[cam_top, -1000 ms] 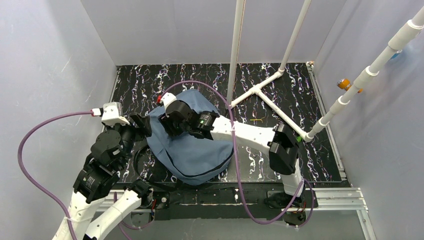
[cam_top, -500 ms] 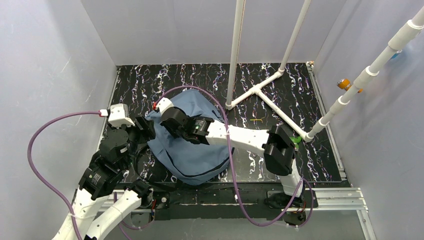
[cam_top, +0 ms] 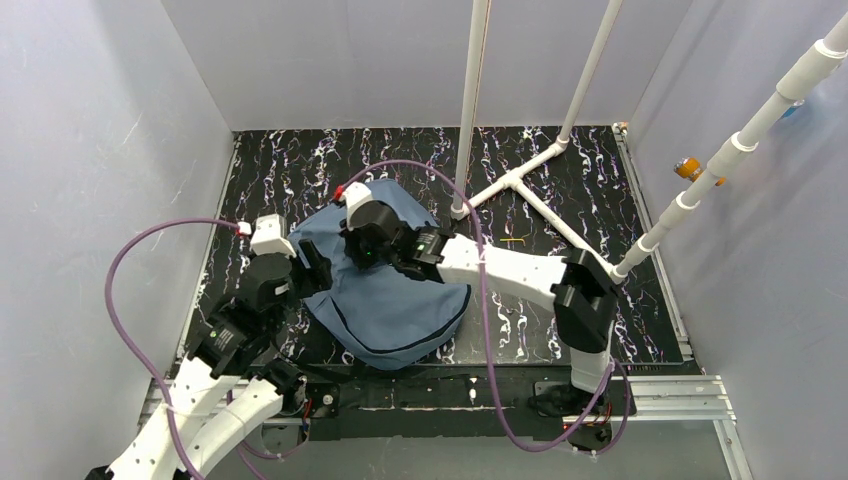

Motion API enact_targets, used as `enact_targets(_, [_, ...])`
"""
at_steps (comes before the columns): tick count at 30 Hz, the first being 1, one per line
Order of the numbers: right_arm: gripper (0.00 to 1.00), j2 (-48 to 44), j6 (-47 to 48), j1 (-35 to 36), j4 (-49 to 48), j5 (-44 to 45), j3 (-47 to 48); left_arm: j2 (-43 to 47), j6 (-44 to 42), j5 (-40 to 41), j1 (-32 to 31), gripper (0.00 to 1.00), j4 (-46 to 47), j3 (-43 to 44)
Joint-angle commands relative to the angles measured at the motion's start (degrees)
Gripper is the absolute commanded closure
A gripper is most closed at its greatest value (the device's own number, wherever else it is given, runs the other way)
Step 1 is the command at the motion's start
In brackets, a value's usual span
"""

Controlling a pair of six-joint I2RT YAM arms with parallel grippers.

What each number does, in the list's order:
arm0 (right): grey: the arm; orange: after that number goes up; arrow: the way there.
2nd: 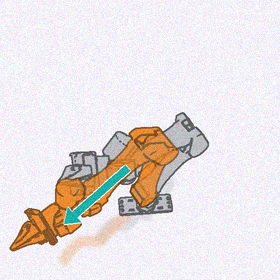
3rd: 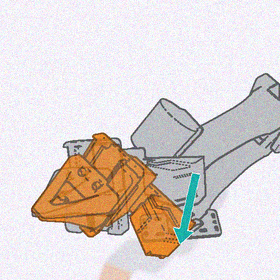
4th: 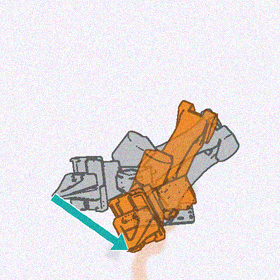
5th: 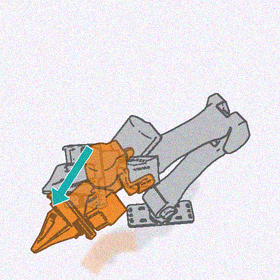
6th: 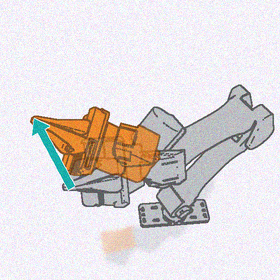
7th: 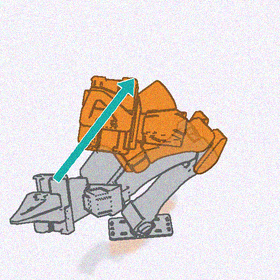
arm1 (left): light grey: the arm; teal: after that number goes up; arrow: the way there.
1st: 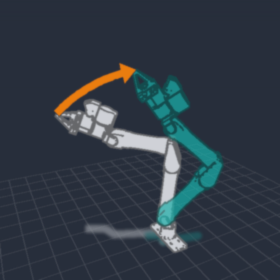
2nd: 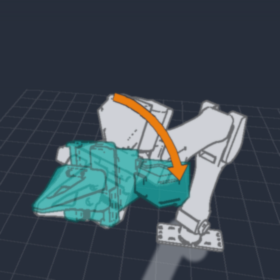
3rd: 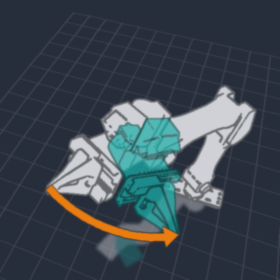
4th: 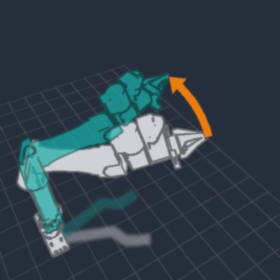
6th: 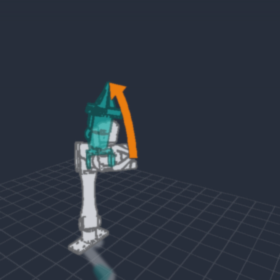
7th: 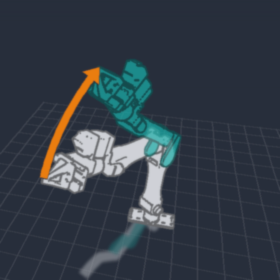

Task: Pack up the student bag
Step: Zip the student bag at the center of the board.

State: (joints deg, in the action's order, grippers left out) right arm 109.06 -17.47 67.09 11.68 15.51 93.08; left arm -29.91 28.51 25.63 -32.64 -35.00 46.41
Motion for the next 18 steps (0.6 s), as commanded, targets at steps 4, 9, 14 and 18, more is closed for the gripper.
enact_targets(4, [0.99, -7.9, -7.1, -4.2, -8.3, -6.9, -4.4, -4.6, 4.0, -6.5, -0.1, 0.37, 3.8, -4.0])
enact_targets(9, [0.99, -8.8, -7.9, -4.9, -8.8, -8.2, -5.4, -11.7, 5.1, -11.7, -0.1, 0.26, 6.6, -4.9])
enact_targets(14, [0.99, -9.2, -6.8, -4.9, -8.8, -7.2, -5.6, -18.9, 3.5, -11.0, 0.0, 0.32, 6.3, -3.2])
enact_targets(18, [0.99, -8.9, -6.0, -4.9, -6.3, -3.2, -4.2, -21.0, 4.7, -8.4, 0.6, 0.62, 5.7, -3.8])
